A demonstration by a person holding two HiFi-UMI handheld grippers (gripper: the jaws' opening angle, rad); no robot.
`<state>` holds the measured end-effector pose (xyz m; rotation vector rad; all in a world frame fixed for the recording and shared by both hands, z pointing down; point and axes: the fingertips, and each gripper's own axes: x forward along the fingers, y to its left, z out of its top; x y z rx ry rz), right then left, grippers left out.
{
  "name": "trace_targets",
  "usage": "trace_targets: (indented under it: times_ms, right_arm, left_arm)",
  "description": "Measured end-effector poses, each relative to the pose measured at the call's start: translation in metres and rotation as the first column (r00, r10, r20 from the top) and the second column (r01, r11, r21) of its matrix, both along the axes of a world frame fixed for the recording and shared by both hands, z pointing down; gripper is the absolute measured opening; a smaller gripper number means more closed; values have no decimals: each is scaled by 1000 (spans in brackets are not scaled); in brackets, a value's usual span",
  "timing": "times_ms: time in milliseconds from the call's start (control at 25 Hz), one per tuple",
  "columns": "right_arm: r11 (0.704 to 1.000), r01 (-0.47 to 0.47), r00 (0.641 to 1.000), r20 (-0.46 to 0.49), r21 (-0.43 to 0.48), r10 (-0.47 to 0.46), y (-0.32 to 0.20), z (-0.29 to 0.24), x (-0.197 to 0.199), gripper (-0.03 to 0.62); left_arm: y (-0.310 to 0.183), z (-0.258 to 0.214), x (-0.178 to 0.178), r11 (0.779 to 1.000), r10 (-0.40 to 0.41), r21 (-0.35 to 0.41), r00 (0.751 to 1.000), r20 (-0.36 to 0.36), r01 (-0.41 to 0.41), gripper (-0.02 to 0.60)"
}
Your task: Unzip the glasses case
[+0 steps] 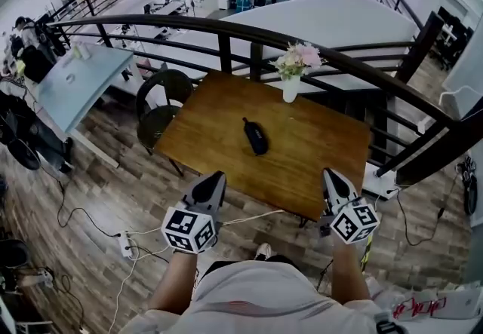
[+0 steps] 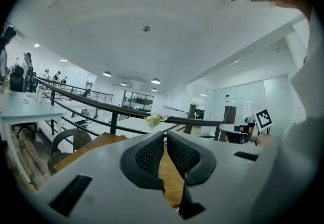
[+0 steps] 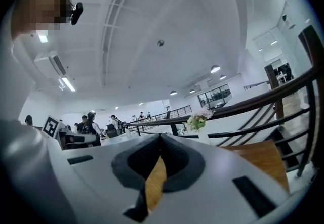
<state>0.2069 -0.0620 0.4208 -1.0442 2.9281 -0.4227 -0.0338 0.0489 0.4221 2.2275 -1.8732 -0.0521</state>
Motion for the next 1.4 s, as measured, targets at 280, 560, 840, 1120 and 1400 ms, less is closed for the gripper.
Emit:
trace_targets:
  times_ms: [280, 560, 840, 1120, 1400]
  right_arm:
    - [996, 39, 999, -3, -75, -40, -62, 34, -17, 51]
    - [995, -22, 999, -39, -98, 18, -103, 43, -49, 51]
    - [984, -148, 986, -90, -102, 139, -131, 49, -131, 51]
    - [956, -250, 963, -143, -151, 229, -142, 68, -179, 51]
    - [947, -229, 957, -233, -225, 176, -172, 106, -190, 122]
  left_arm:
    - [-61, 21, -7, 998, -20, -61, 1000, -5, 20, 29]
    - [-119, 33, -41, 996, 51, -72, 998, -32, -53, 29]
    - [-186, 47, -124, 977, 195, -75, 980, -50, -198, 29]
    - [-225, 77, -159, 934, 318, -134, 942, -110, -331, 29]
    - [-253, 95, -165, 926, 317, -167, 938, -139, -338, 29]
